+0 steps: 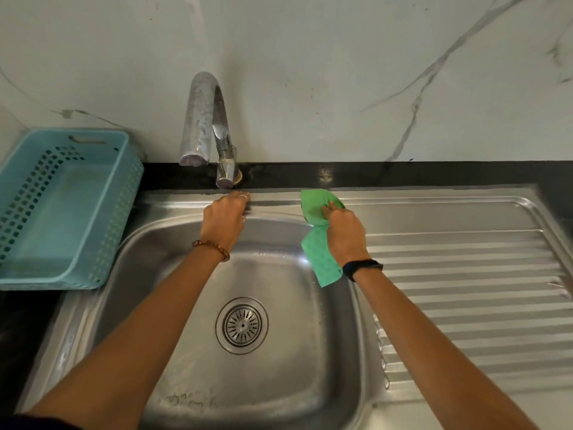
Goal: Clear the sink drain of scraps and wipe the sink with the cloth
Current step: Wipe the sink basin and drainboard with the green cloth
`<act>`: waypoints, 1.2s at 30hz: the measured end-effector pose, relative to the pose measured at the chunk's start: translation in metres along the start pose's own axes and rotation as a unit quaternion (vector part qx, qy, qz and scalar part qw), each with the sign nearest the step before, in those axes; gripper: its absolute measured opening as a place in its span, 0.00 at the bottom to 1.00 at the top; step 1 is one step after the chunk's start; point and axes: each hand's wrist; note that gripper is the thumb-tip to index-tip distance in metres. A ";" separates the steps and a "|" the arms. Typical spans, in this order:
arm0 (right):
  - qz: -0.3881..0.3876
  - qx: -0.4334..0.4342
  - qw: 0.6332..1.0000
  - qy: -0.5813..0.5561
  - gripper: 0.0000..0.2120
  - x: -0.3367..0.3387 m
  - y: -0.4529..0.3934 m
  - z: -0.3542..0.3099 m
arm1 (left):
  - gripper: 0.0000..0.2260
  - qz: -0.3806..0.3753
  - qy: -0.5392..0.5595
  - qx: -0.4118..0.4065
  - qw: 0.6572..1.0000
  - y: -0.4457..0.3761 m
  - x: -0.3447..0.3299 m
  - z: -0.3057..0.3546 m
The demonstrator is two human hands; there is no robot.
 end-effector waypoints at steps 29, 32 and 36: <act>-0.063 -0.025 0.997 0.039 0.45 0.081 -0.016 0.208 | 0.54 -0.228 -0.076 -0.023 0.970 -0.028 -0.020 0.170; -0.064 0.013 0.997 0.032 0.41 0.055 -0.016 0.177 | 0.56 -0.240 -0.090 -0.017 0.966 -0.031 -0.017 0.173; -0.084 0.109 0.991 0.004 0.29 0.021 -0.011 0.111 | 0.52 -0.239 -0.094 -0.004 0.966 -0.031 -0.017 0.174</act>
Point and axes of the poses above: each hand's wrist, its own y-axis away from the middle knuckle, its own x-axis out of the back of the hand, z = x × y, and after that the axes turned 13 degrees about -y, right-handed
